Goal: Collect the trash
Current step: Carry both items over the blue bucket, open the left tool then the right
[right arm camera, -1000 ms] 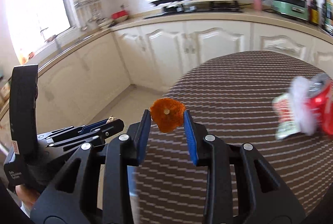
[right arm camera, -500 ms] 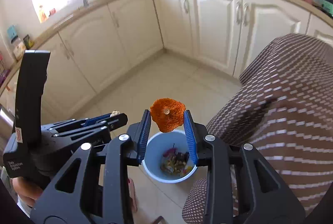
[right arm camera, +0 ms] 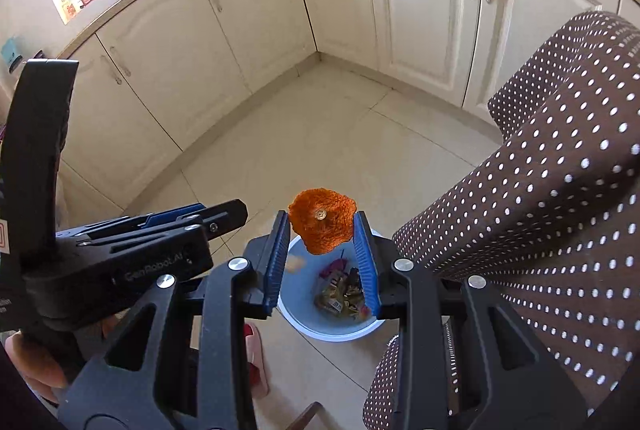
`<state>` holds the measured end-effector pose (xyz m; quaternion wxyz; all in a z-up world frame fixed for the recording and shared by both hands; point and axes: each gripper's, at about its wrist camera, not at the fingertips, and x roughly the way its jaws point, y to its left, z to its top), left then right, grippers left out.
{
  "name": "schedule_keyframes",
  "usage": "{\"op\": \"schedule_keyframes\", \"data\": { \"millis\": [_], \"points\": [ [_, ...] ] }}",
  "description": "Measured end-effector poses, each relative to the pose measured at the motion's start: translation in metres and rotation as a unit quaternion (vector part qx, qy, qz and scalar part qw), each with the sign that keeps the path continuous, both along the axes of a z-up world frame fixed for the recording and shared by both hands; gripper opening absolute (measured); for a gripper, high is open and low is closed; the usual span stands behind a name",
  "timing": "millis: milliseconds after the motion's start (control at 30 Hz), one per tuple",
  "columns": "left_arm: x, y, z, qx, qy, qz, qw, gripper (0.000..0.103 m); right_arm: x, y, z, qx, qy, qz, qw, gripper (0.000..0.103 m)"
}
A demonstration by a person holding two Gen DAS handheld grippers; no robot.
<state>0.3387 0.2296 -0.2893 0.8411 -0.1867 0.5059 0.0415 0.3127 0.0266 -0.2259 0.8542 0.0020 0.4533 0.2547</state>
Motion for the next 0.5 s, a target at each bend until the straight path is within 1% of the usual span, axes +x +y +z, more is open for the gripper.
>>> {"op": "schedule_keyframes", "data": {
  "millis": [233,500],
  "points": [
    [-0.006,0.004,-0.005,-0.001,0.004,0.008,1.0000,0.042,0.007,0.001,-0.005,0.000,0.007,0.001,1.000,0.032],
    [-0.010,0.015,-0.004,-0.003,0.002,0.022,0.9997,0.042,0.009,0.004,-0.006,0.003,0.006,0.002,1.000,0.033]
  ]
}}
